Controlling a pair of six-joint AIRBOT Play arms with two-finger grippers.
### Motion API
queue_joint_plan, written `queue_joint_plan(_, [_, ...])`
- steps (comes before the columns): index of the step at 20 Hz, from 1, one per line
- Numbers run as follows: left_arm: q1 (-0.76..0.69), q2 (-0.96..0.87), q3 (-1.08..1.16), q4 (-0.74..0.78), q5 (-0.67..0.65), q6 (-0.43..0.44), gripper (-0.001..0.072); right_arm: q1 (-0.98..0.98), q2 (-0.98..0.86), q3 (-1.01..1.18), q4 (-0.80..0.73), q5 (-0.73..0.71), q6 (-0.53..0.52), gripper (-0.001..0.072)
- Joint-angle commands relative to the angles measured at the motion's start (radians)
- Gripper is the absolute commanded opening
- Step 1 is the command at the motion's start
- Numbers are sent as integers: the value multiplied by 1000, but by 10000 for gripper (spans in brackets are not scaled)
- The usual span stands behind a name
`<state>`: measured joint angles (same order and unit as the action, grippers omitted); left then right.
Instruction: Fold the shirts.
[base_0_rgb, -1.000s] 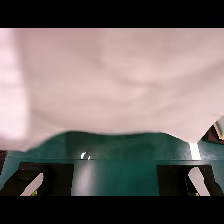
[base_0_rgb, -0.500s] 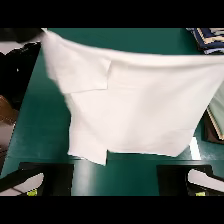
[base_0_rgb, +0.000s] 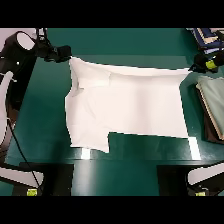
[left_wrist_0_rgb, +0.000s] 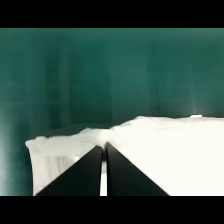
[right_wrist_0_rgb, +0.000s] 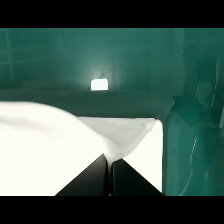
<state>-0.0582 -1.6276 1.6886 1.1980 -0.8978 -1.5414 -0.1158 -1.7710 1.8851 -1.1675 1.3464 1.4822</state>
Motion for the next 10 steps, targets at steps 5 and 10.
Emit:
queue_joint_plan(5, [1, -28, -77, 41, -212, 134, 22, 6, -33, -68, -11, 88, -80, 14])
queue_joint_plan(10, [1, -28, -228, 101, -179, 90, 23, 9, -22, -246, -2, 70, -80, 14])
